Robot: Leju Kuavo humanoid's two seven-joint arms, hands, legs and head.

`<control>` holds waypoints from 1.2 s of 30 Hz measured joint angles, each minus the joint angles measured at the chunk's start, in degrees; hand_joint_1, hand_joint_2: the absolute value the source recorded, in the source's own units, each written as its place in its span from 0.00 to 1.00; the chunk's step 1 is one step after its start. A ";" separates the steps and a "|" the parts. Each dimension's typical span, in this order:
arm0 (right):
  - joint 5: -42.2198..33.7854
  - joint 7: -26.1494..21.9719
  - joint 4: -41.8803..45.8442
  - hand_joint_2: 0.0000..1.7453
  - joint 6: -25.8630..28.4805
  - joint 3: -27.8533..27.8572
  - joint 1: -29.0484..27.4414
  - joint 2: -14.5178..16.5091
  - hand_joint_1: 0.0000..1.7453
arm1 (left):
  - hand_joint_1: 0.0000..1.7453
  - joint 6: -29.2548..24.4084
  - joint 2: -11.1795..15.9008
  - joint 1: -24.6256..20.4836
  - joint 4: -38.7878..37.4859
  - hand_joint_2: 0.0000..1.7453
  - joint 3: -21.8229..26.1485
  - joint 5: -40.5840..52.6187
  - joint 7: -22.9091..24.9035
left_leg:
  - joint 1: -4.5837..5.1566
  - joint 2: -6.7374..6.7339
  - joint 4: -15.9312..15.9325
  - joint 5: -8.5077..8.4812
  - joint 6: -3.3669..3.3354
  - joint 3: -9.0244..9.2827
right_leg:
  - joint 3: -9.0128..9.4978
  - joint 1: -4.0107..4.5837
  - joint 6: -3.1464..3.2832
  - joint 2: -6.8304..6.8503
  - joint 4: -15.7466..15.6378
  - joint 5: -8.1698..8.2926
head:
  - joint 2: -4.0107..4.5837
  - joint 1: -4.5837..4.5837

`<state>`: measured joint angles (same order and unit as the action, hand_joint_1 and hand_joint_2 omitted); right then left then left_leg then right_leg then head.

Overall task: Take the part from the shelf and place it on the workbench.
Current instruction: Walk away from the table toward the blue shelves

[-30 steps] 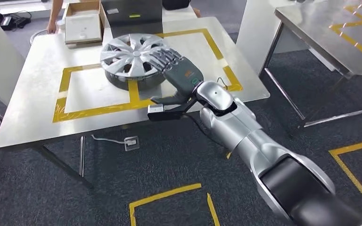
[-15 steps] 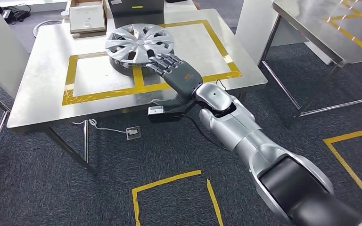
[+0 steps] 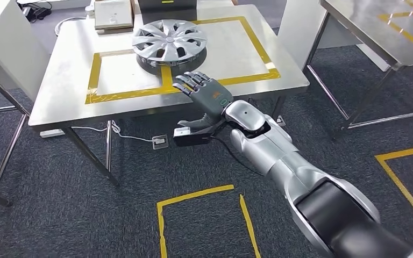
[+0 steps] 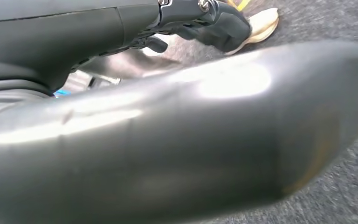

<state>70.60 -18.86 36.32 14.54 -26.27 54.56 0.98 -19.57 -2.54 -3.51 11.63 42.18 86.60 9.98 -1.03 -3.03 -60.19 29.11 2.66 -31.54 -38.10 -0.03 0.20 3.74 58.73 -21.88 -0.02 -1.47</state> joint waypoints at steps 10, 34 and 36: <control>-0.15 0.48 -1.99 0.00 -0.74 -0.01 -1.42 -0.44 0.00 | 0.00 0.58 0.01 0.51 0.00 0.00 -1.72 0.00 0.19 | 0.68 5.10 0.07 -4.27 -3.82 -5.11 | -4.41 0.17 -0.89 -3.49 16.41 -10.26 | 0.00 -0.28; -1.79 0.61 -3.49 1.00 -3.38 1.08 -1.55 -0.17 0.00 | 0.00 3.09 -0.44 0.58 -0.02 1.00 -2.93 -0.09 -4.41 | -0.54 3.60 0.27 -1.96 -1.33 -2.08 | 2.46 0.30 0.66 -3.08 -0.14 -2.46 | 0.00 0.07; -2.84 1.23 -3.63 1.00 -4.14 1.72 -1.97 -0.15 0.00 | 0.00 3.44 -0.51 0.68 0.01 1.00 -3.26 -0.35 -5.06 | -0.49 3.60 0.30 -2.10 -1.66 -2.13 | 2.46 0.32 1.52 -3.09 -0.35 -2.36 | 0.00 0.08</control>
<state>67.77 -17.63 32.69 10.40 -24.54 52.59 0.84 -16.14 -3.05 -2.83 11.63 38.92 86.25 4.92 -1.51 0.57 -59.89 27.01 1.00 -33.68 -35.64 0.29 1.72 0.64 58.38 -24.24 -0.02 -1.39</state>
